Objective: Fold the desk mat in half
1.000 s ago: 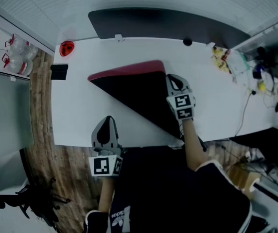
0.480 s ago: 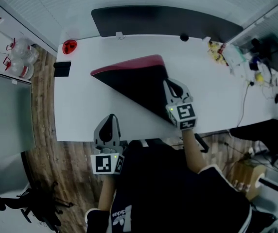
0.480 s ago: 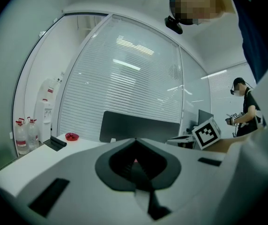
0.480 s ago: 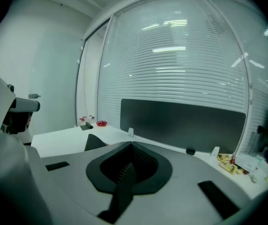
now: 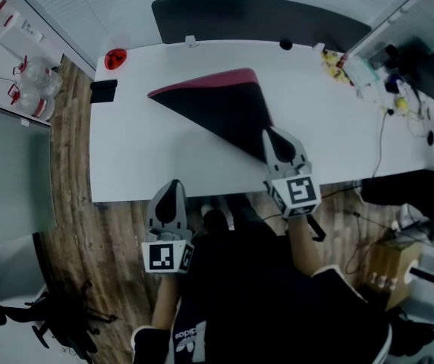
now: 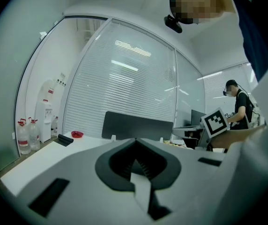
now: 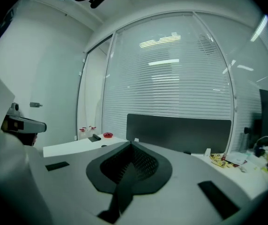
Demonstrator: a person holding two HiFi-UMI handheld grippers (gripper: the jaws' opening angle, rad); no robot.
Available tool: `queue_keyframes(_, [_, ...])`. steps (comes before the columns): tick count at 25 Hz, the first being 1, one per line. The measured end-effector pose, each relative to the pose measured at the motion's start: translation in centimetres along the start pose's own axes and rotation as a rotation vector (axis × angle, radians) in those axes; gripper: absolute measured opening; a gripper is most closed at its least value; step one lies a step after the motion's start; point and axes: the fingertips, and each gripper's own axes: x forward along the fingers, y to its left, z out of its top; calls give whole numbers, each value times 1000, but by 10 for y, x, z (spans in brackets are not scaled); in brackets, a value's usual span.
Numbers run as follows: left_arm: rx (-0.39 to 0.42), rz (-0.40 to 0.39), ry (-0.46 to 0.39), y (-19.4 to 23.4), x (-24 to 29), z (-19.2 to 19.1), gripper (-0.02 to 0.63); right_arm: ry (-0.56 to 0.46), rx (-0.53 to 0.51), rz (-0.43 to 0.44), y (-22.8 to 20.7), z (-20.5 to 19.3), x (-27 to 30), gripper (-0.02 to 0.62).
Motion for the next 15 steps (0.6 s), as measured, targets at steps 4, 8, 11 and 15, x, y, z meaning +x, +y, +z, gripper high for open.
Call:
queue_keyframes(4, [14, -15, -2, -8, -25, -6, 3, -24, 6, 36, 26, 6, -29, 3])
queue_keyframes(8, [4, -12, -4, -16, -43, -12, 3, -50, 24, 37, 44, 11, -54, 3])
queue_keyframes(11, [5, -6, -15, -19, -53, -12, 3, -47, -1, 45, 52, 8, -69, 3])
queue_keyframes(15, [4, 2, -36, -27, -61, -9, 3, -74, -5, 80, 61, 14, -84, 3])
